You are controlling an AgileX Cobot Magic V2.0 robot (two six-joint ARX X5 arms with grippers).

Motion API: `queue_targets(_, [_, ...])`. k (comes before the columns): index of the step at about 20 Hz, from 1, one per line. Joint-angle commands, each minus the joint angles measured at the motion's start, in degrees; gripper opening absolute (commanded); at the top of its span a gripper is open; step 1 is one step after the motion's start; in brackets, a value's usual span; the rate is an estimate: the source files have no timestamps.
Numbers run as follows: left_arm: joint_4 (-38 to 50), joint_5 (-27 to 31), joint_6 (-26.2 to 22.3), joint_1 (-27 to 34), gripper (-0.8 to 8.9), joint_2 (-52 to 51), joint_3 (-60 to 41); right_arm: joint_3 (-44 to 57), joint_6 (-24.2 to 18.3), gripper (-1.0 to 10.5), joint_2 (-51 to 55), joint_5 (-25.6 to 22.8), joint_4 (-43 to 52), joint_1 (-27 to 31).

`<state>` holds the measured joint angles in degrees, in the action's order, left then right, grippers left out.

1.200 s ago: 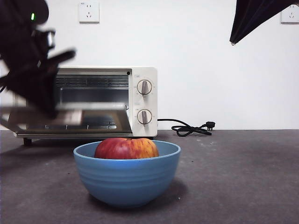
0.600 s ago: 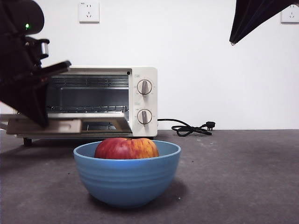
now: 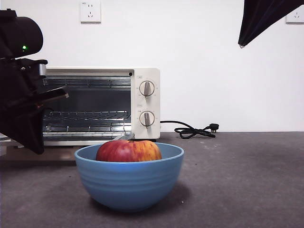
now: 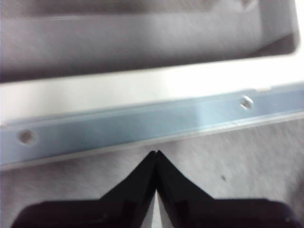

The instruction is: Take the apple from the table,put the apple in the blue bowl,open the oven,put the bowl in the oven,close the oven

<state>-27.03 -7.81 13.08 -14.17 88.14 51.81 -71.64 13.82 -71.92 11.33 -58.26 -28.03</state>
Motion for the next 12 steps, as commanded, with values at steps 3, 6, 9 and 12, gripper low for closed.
queue_targets(3, [-4.83,-0.04,-1.73,-2.93,-0.06,-4.92,-0.5,0.61,-0.68,0.8,-0.96,3.96,0.57,-0.85])
queue_targets(6, [-10.14,-0.04,-2.64,-4.33,-0.06,-12.39,-0.5,0.61,-0.48,1.2,-4.5,3.89,1.38,-3.85])
queue_targets(9, [-15.58,-0.02,-2.84,-4.63,-0.06,-21.11,-0.5,0.61,-0.15,2.3,-9.35,3.61,2.12,-7.58])
queue_targets(12, [-19.45,-0.04,-2.86,-4.63,-0.06,-29.46,-0.5,0.61,0.22,2.3,-13.99,3.21,4.92,-10.14])
